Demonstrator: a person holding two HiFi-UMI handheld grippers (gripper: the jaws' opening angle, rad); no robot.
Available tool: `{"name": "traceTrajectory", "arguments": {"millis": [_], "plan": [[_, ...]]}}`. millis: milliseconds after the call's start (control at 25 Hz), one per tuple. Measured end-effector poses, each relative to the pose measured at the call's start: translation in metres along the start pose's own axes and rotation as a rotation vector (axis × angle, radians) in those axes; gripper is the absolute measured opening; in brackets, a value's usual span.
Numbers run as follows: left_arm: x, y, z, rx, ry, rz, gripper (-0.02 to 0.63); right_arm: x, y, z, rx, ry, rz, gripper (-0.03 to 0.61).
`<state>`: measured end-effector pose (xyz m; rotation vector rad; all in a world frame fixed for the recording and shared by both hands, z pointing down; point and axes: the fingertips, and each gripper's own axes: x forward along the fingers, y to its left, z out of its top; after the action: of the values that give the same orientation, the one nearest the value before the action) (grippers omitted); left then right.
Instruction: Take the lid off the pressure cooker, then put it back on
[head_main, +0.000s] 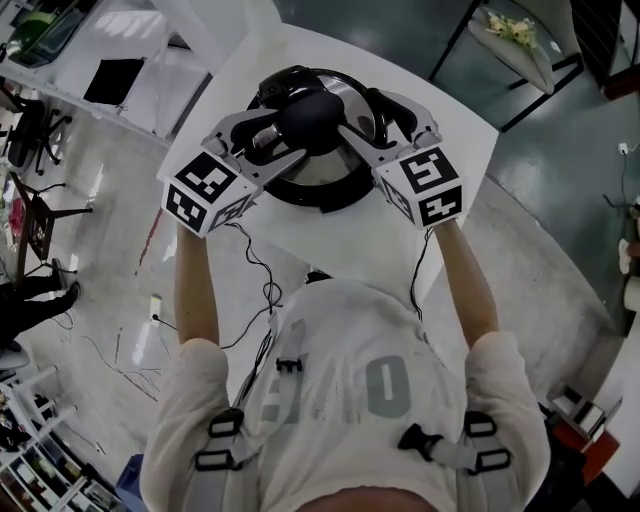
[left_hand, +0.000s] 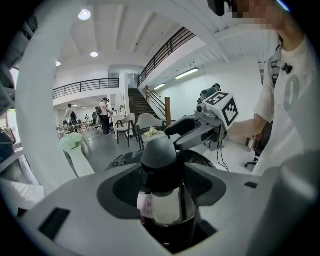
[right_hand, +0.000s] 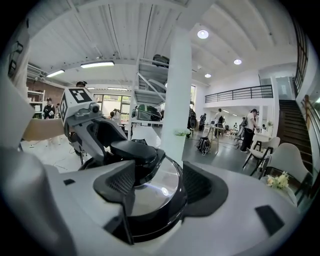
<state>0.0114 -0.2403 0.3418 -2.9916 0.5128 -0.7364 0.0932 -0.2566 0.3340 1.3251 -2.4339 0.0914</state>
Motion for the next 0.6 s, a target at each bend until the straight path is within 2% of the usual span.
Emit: {"name": "traceTrajectory", "arguments": {"millis": [240, 440, 600], "plan": [[-0.006, 0.01, 0.014, 0.022, -0.044, 0.002, 0.267, -0.006, 0.0, 0.014, -0.043, -0.024, 0.004, 0.289], [-0.01, 0.013, 0.025, 0.093, -0.005, 0.034, 0.272, -0.019, -0.013, 0.05, -0.04, -0.111, -0.035, 0.285], [-0.039, 0.019, 0.058, 0.065, -0.161, 0.122, 0.27, -0.036, -0.015, 0.071, -0.039, -0.176, -0.067, 0.275]]}}
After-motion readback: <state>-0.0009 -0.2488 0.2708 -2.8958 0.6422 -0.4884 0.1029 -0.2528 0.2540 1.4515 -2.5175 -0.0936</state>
